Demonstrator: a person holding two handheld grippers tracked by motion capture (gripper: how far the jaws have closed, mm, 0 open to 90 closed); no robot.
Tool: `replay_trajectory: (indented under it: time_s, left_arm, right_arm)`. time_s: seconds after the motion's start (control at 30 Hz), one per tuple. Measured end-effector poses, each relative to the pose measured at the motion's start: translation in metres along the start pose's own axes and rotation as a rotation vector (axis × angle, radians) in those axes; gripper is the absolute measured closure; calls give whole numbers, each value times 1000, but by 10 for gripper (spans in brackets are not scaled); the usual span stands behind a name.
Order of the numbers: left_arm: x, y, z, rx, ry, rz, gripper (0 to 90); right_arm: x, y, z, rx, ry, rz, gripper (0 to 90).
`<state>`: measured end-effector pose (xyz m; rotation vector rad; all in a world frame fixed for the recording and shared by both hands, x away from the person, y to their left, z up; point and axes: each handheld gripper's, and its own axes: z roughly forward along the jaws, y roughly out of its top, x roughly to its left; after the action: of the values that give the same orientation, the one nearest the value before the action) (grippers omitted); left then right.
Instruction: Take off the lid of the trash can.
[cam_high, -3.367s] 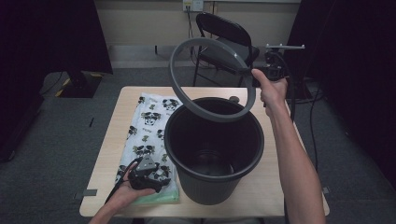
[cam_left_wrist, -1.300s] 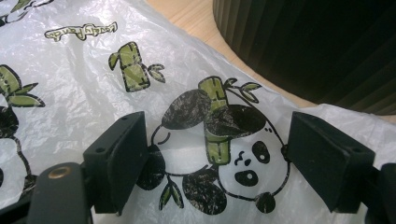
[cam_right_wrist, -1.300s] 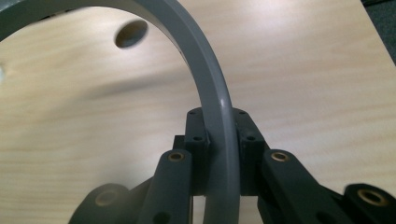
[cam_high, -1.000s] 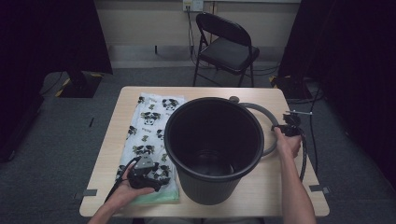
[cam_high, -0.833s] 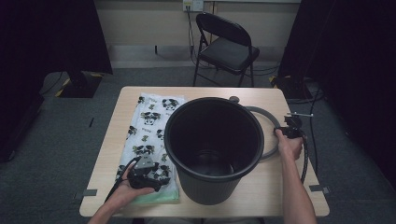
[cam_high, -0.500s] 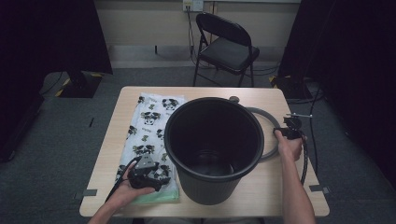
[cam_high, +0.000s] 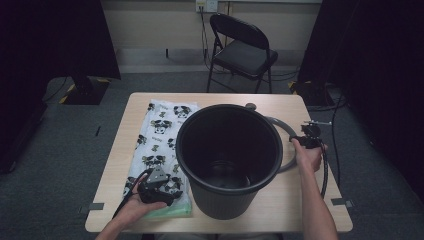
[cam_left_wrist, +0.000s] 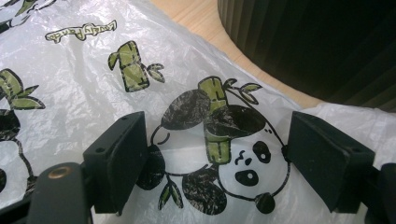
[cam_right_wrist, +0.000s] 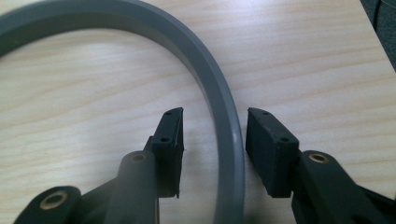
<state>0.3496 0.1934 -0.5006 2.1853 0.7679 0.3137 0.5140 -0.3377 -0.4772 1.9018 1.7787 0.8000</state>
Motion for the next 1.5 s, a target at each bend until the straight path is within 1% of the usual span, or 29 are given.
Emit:
replay_trajectory:
  time_s: [0.07, 0.17, 0.33, 0.4, 0.43, 0.47, 0.63, 0.67, 0.77, 0.8, 0.83, 0.87, 0.93, 0.97, 1.0, 1.03, 1.1, 1.13, 1.17, 1.2, 1.23, 1.27, 1.3, 1.33, 1.37, 1.4, 1.43, 1.47, 1.5]
  left_arm:
    - [0, 0, -1, 0, 1, 5, 201]
    - [-2, -3, -3, 4, 5, 20, 202]
    - [-3, -5, -6, 8, -6, 31, 202]
    - [-3, -5, -8, 19, -13, 43, 202]
    - [-4, -6, -8, 15, -21, 47, 202]
    - [-7, -9, -12, 18, -21, 51, 202]
    - [-9, -13, -17, 20, -36, 58, 202]
    - [-8, -10, -16, 38, -51, 36, 202]
    - [-5, -4, -17, 60, -45, 20, 220]
    - [-3, -2, -19, 61, -54, 4, 224]
    - [2, 4, -25, 31, -21, -11, 227]
    - [2, 4, -25, 31, -21, -11, 228]
    - [11, 9, -33, -5, 6, -54, 228]
    - [23, 13, -38, -25, 31, -110, 228]
    - [23, 13, -38, -25, 31, -110, 228]
    - [36, 18, -41, -45, 57, -144, 228]
    - [48, 21, -42, -70, 120, -155, 228]
    - [48, 21, -42, -70, 120, -155, 228]
    - [62, 22, -40, -80, 119, -207, 226]
    - [62, 22, -40, -80, 119, -207, 226]
    - [74, 23, -38, -68, 139, -221, 225]
    - [74, 23, -38, -68, 139, -221, 225]
    - [87, 24, -39, -77, 158, -250, 225]
    - [93, 24, -39, -84, 160, -268, 225]
    - [93, 24, -39, -84, 160, -268, 225]
    - [104, 24, -40, -97, 185, -291, 225]
    - [104, 24, -40, -97, 185, -291, 225]
    - [116, 23, -42, -105, 208, -311, 225]
    - [122, 21, -43, -137, 221, -329, 225]
  right_arm:
    - [2, 1, -2, 0, -4, -5, 572]
    - [9, 3, -17, -42, 2, -32, 569]
    - [25, 1, -35, -89, 87, -94, 594]
    - [31, -4, -37, -80, 127, -114, 592]
    - [31, -4, -37, -80, 127, -114, 592]
    - [38, -11, -35, -41, 137, -155, 593]
    - [49, -20, -31, -17, 162, -207, 577]
    - [54, -25, -30, -8, 179, -232, 563]
    - [59, -29, -28, 0, 191, -239, 557]
    - [60, -31, -27, 2, 197, -245, 552]
    - [61, -34, -27, 8, 210, -253, 539]
    - [61, -34, -27, 8, 210, -253, 539]
    - [63, -37, -26, 24, 216, -264, 535]
    - [64, -39, -26, 27, 214, -277, 535]
    - [65, -40, -26, 33, 223, -272, 534]
    - [65, -41, -25, 37, 217, -282, 533]
    - [67, -41, -24, 43, 199, -302, 525]
    - [67, -41, -24, 43, 199, -302, 525]
    - [66, -40, -23, 42, 199, -295, 518]
    - [66, -40, -22, 48, 194, -303, 518]
    - [66, -40, -22, 45, 187, -315, 516]
    - [66, -40, -22, 45, 187, -315, 516]
    - [66, -39, -25, 42, 195, -317, 509]
    - [66, -39, -27, 34, 211, -310, 504]
    - [66, -39, -27, 34, 211, -310, 504]
    - [68, -40, -35, 30, 228, -331, 500]
    - [68, -40, -35, 30, 228, -331, 500]
    - [71, -43, -46, 10, 258, -351, 498]
    - [72, -46, -52, -2, 281, -355, 498]
